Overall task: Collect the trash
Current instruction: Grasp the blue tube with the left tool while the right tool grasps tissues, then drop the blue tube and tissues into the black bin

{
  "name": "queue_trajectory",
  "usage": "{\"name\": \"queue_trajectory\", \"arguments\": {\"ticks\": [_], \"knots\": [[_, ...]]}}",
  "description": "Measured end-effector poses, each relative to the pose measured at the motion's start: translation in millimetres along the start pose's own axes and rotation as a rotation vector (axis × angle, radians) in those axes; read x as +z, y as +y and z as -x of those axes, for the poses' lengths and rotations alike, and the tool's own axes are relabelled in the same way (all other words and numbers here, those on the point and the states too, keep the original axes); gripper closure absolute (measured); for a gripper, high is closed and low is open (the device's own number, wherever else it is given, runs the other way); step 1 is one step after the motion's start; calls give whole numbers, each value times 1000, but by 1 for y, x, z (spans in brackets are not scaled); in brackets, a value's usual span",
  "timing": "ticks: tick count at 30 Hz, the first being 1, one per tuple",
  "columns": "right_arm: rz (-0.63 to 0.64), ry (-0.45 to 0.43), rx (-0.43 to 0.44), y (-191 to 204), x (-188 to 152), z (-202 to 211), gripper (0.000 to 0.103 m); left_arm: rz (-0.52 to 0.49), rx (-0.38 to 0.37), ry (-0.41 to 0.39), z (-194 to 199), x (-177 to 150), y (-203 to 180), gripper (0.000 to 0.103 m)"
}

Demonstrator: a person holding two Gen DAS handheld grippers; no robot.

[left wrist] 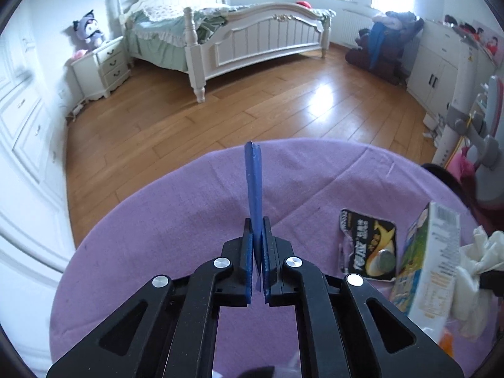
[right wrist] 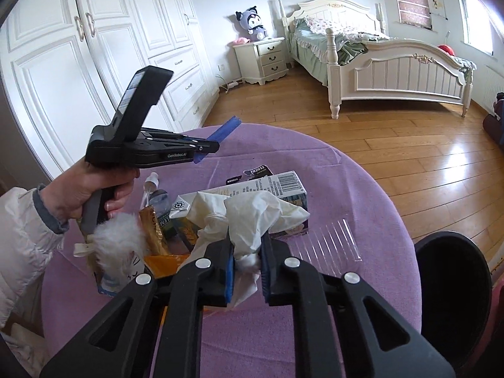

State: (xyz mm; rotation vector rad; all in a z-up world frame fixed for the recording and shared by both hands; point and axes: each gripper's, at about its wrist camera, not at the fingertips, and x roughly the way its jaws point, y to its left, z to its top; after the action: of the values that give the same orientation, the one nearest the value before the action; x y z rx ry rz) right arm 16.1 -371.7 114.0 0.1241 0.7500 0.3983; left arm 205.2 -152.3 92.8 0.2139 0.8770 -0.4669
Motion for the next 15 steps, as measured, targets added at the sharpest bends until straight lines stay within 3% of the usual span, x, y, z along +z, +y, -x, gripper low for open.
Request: {"name": "queue_trajectory", "arguments": {"ticks": [8,11,15], "knots": [[-74,-163,65,-16,15,49,91,28,-72,-255,109,9,-64,97],[-105,-225,26,-33,20,72,91,12,-120,-317,134,10,-104,97],[-132,-300,-95,-58,20,99,91,-13,-204,-348,142,15,-157,97]]}}
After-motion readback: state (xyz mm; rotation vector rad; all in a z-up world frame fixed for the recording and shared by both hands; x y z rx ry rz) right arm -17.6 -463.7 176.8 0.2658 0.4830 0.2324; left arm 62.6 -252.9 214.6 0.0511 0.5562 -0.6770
